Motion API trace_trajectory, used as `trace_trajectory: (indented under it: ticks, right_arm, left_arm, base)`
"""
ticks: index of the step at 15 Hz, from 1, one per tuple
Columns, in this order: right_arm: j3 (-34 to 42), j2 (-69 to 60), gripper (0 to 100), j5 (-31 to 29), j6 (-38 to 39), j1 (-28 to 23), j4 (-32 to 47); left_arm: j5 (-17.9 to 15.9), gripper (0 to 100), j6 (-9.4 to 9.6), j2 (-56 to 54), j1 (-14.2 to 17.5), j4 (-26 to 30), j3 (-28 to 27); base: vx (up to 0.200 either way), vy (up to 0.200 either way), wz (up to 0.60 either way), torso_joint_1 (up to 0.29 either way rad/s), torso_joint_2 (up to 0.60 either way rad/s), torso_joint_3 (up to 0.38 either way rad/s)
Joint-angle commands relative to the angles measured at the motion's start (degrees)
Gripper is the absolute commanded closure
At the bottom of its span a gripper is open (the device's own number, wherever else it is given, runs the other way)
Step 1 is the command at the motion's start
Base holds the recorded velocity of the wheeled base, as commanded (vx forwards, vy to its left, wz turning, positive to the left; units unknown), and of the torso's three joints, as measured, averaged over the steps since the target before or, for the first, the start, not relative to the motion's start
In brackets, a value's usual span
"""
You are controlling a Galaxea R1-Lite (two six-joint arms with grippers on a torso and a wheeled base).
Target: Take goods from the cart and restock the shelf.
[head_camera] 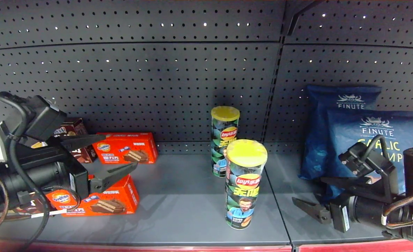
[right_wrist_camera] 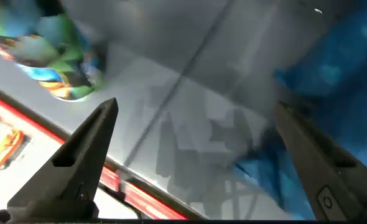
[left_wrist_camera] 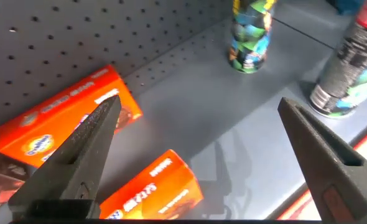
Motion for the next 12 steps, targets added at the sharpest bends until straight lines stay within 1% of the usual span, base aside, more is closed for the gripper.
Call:
trace_trajectory:
  ticks: [1, 3, 5, 7, 8, 12]
  right_arm:
    - [-2.17, 2.37, 0, -1.76, 0.00, 2.78, 0.36]
    - [-4.19, 4.74, 0, -4.39, 0.00, 5.41, 0.80]
    - [-4.98, 6.32, 0, -4.57, 0.09, 6.65, 1.68]
    - [-5.24, 8.25, 0, -4.92, 0.27, 7.52, 1.59]
    - [-5.24, 8.87, 0, -5.27, 0.27, 7.61, 1.50]
    - [-6.74, 11.59, 0, -6.50, 0.18, 6.91, 1.50]
  left_arm:
    - [0.93, 0, 0.02, 0.23, -0.01, 0.01, -0.67]
    - [3.13, 0, 0.19, 0.23, -0.01, 0.01, -0.58]
    - [3.57, 0, 0.19, 0.23, 0.08, 0.01, -0.49]
    - [5.07, 0, 0.19, 0.15, 0.26, 0.01, -0.49]
    - [5.07, 0, 0.28, 0.06, 0.87, 0.01, -0.40]
    - [5.15, 0, 0.19, -0.03, 0.96, 0.01, 0.13]
  base:
    - [0.000, 0.000, 0.00, 0.000, 0.00, 0.000]
    - [0.000, 0.000, 0.00, 0.000, 0.00, 0.000]
    - [0.000, 0.000, 0.00, 0.000, 0.00, 0.000]
    - [0.000, 0.000, 0.00, 0.000, 0.00, 0.000]
    - [0.000, 0.000, 0.00, 0.000, 0.00, 0.000]
    - [0.000, 0.000, 0.00, 0.000, 0.00, 0.000]
